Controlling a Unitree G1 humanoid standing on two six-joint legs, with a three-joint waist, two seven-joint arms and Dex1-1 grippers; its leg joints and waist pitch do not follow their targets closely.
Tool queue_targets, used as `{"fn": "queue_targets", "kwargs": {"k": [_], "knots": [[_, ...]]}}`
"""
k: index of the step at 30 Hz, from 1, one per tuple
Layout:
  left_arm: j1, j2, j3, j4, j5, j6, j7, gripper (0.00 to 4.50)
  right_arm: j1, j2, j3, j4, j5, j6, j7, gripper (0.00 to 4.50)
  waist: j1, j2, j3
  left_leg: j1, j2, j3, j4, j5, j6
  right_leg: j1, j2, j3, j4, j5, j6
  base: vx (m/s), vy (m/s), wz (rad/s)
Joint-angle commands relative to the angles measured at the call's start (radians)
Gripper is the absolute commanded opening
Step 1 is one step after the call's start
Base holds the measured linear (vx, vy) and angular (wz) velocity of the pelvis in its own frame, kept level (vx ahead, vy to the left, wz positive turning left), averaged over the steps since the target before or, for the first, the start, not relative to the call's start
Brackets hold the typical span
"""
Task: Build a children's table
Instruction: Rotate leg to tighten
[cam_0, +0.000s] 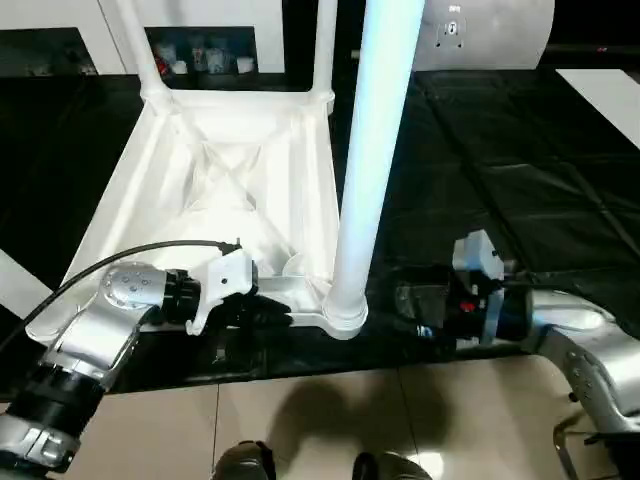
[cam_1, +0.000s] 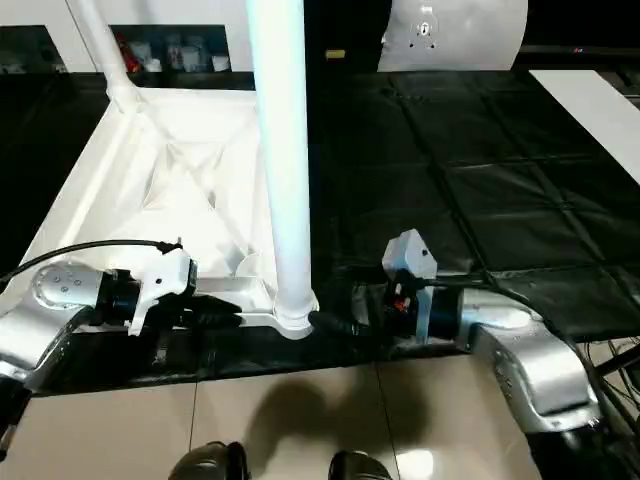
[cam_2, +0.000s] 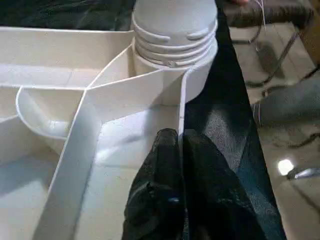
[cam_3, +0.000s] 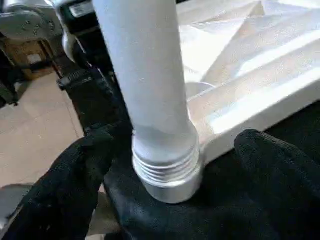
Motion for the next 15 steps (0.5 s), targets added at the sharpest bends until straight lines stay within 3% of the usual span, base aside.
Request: {"fn": "queue_targets", "kwargs": {"k": [1,6,8,15], "knots": [[0.008,0.012,-0.033,0.018,0.030,-0.001,-0.016,0.03,-0.009,-0.003,0.004,0.008,-0.010,-0.021,0.022,4.50,0.002,0.008,-0.088,0.025,0.064,-0.036,-0.064,-0.192,0.024,0.049,-0.097,0.062,-0.071,-0.195,-0.221,0.000,0.000,0.00],[-0.008,0.018,-0.060,0.031,0.048,-0.041,-0.068,0.03,-0.051,-0.016,0.036,0.063,-0.008,-0.048,0.115,4.50,0.001,0.010,-0.088,0.023,0.064,-0.036,-0.063,-0.190,0.035,0.050,-0.097,0.060,-0.073,-0.220,-0.220,0.000,0.000,0.00],[-0.010,0.018,-0.084,0.022,0.041,-0.064,-0.128,0.00,-0.086,-0.023,0.069,0.112,-0.022,-0.077,0.181,4.13,0.001,0.011,-0.087,0.023,0.064,-0.036,-0.063,-0.191,0.037,0.049,-0.098,0.060,-0.073,-0.230,-0.218,0.000,0.000,0.00],[-0.042,0.000,-0.130,0.022,0.038,-0.105,-0.216,0.00,-0.183,-0.017,0.137,0.245,-0.083,-0.160,0.305,3.55,0.011,0.009,-0.088,0.027,0.069,-0.031,-0.061,-0.171,0.052,0.043,-0.096,0.060,-0.067,-0.190,-0.243,0.000,0.000,0.00]]}}
